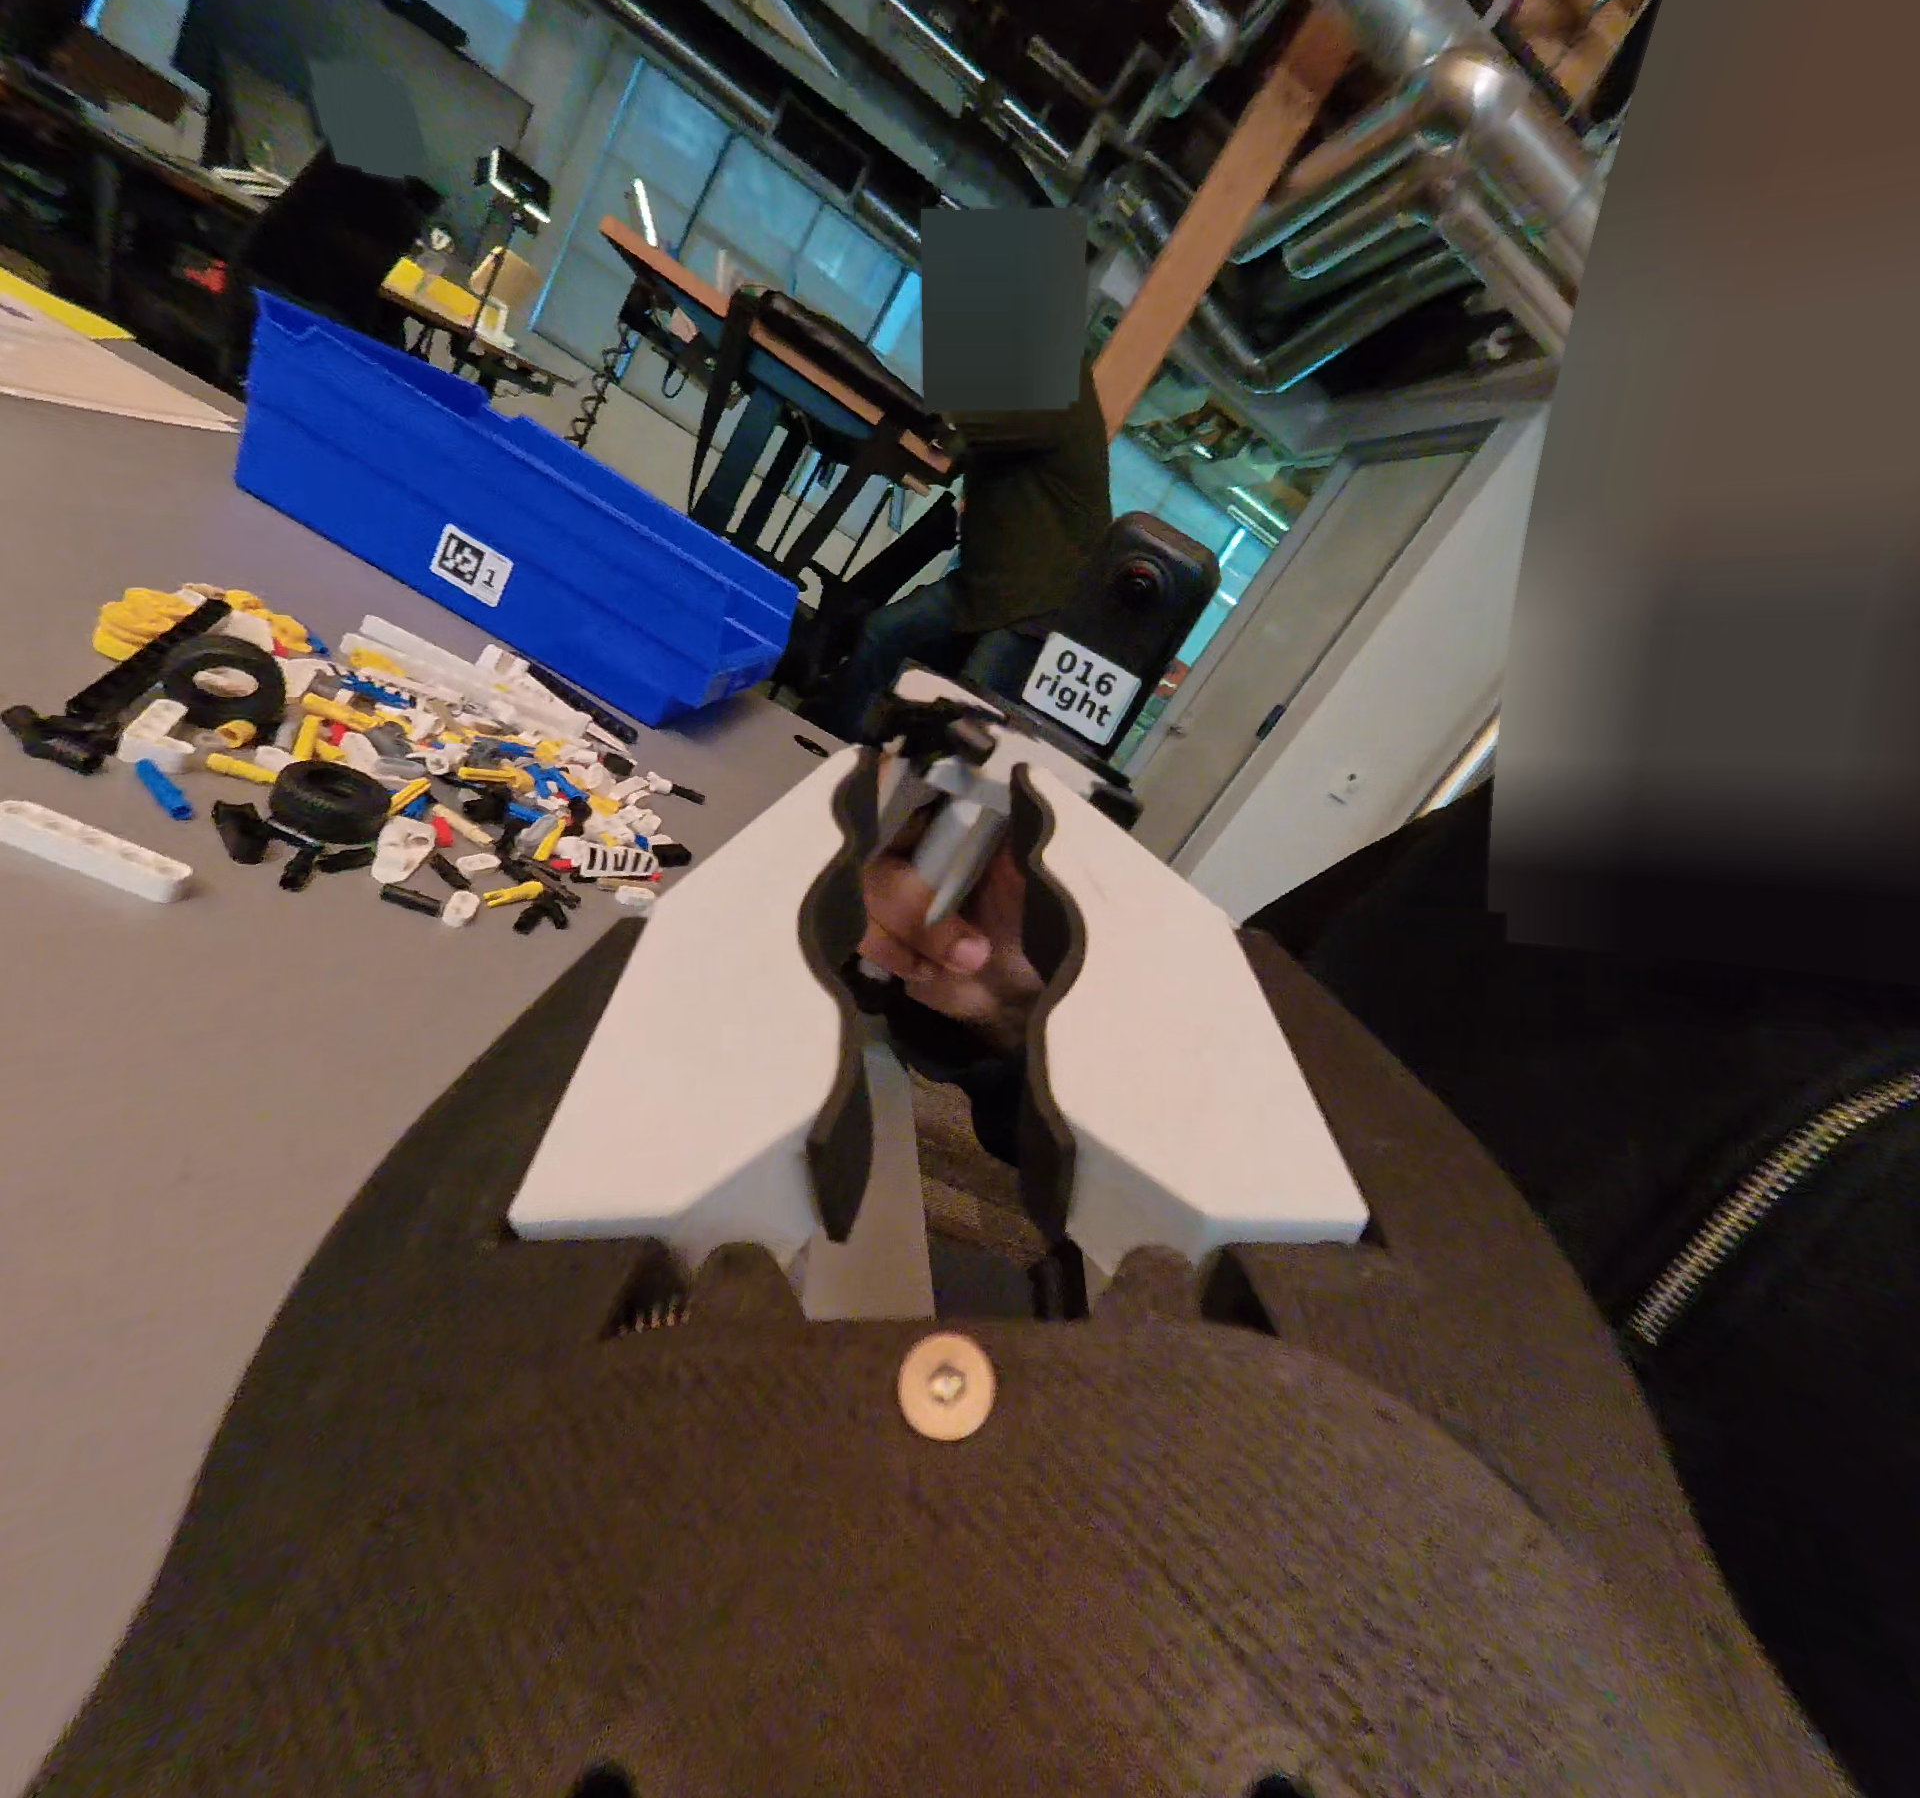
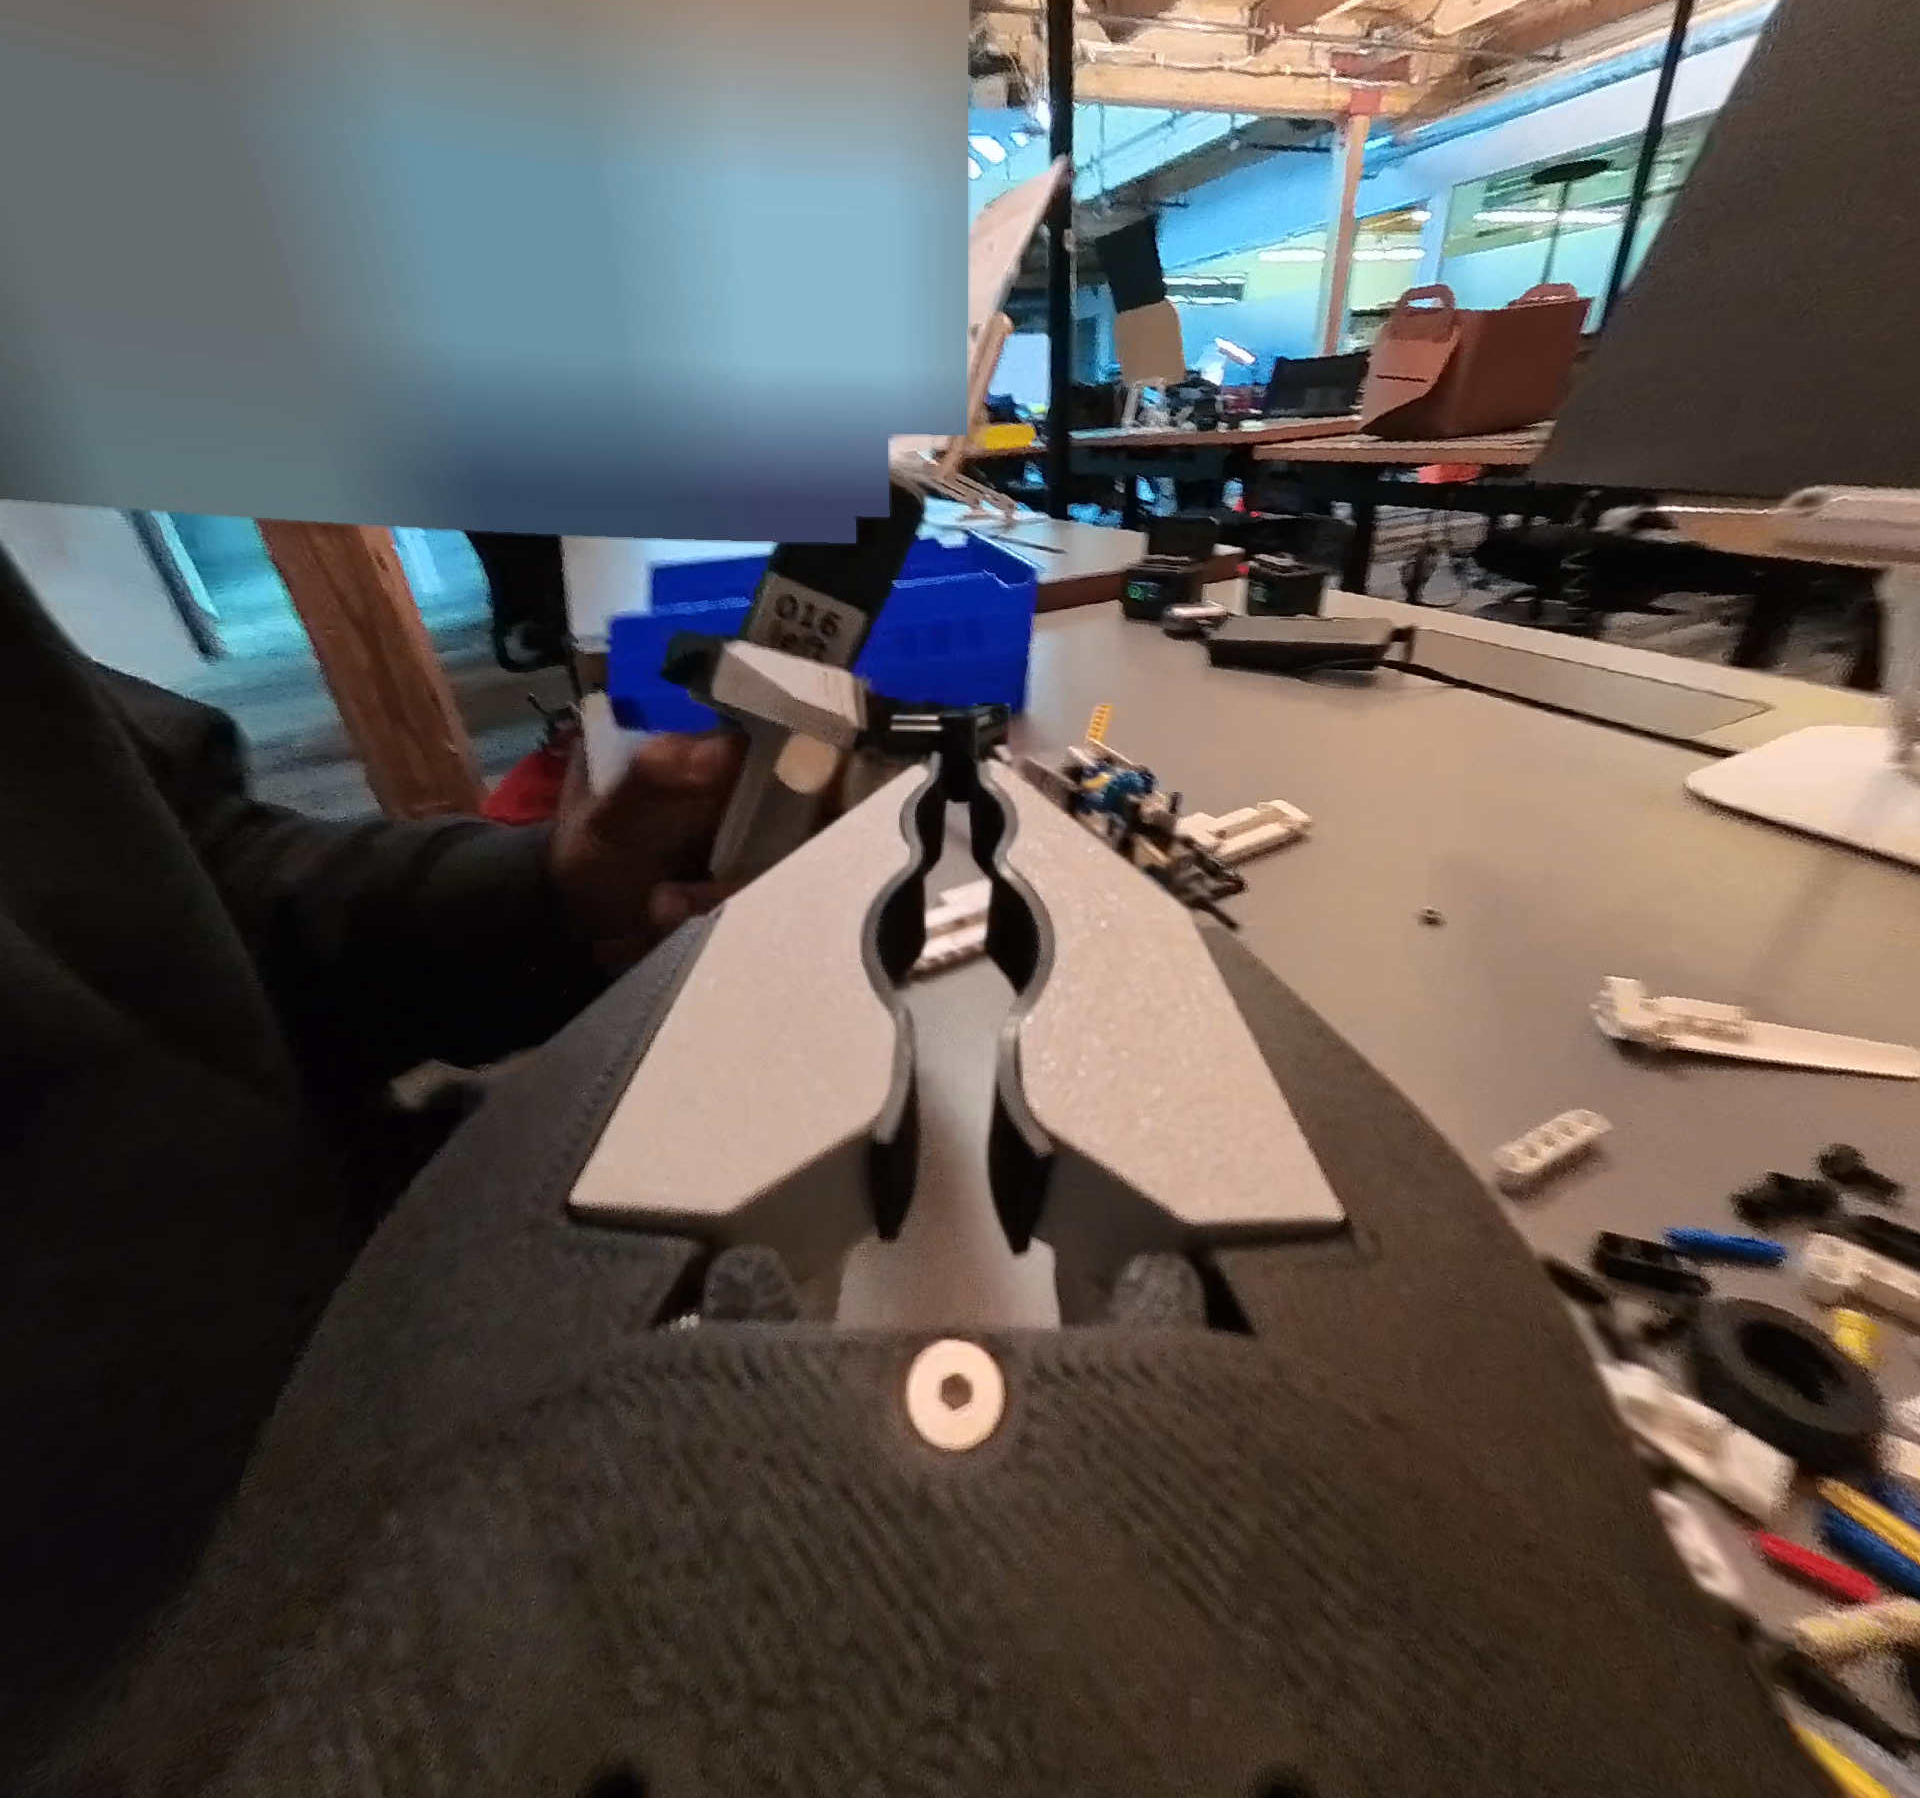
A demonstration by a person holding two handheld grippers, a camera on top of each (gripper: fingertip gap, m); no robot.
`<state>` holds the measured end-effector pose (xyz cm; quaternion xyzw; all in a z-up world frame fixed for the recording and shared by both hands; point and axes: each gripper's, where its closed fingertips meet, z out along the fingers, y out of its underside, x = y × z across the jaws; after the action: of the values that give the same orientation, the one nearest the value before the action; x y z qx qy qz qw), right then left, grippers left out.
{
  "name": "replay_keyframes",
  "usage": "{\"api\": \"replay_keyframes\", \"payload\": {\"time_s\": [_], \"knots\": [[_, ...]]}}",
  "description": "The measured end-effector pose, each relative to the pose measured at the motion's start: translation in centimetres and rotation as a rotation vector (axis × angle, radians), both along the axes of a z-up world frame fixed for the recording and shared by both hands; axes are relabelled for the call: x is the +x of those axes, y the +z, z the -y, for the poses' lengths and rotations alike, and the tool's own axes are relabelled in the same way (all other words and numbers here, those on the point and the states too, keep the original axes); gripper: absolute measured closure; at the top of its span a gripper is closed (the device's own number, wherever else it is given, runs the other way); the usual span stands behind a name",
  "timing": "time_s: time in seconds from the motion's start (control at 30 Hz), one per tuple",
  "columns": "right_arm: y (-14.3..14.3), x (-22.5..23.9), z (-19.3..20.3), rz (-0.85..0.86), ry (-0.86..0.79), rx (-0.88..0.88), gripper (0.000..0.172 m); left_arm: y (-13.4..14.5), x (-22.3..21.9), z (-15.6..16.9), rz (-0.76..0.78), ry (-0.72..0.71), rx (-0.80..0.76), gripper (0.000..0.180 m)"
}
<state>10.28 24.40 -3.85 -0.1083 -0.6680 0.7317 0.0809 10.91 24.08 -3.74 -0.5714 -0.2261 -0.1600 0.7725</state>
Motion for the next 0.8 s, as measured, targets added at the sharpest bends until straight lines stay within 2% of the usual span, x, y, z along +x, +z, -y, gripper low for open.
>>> {"api": "replay_keyframes", "payload": {"time_s": [0.07, 0.17, 0.3, 0.43, 0.63, 0.8], "knots": [[-0.6, -0.4, 0.1, -0.094, -0.074, 0.089, 0.17, 0.1, 0.1, 0.0, 0.029, -0.021, 0.005, 0.167], [-1.3, -0.7, 0.2, -0.266, -0.185, 0.223, 0.169, -0.1, 0.5, -0.4, 0.079, -0.068, -0.025, 0.169], [-1.4, -0.7, 0.3, -0.466, -0.288, 0.343, 0.17, -1.2, -0.2, -0.5, 0.109, -0.021, -0.112, 0.169], [-1.3, -0.7, 0.4, -0.543, -0.335, 0.398, 0.169, -1.5, 0.1, -0.9, 0.118, -0.027, -0.147, 0.166], [-1.7, -0.8, 0.4, -0.688, -0.402, 0.527, 0.169, -2.1, -0.2, -0.7, 0.09, 0.009, -0.195, 0.177], [-1.7, -0.6, 0.6, -0.672, -0.383, 0.513, 0.169, -2.0, 0.0, -0.6, 0.023, 0.035, -0.223, 0.177]]}}
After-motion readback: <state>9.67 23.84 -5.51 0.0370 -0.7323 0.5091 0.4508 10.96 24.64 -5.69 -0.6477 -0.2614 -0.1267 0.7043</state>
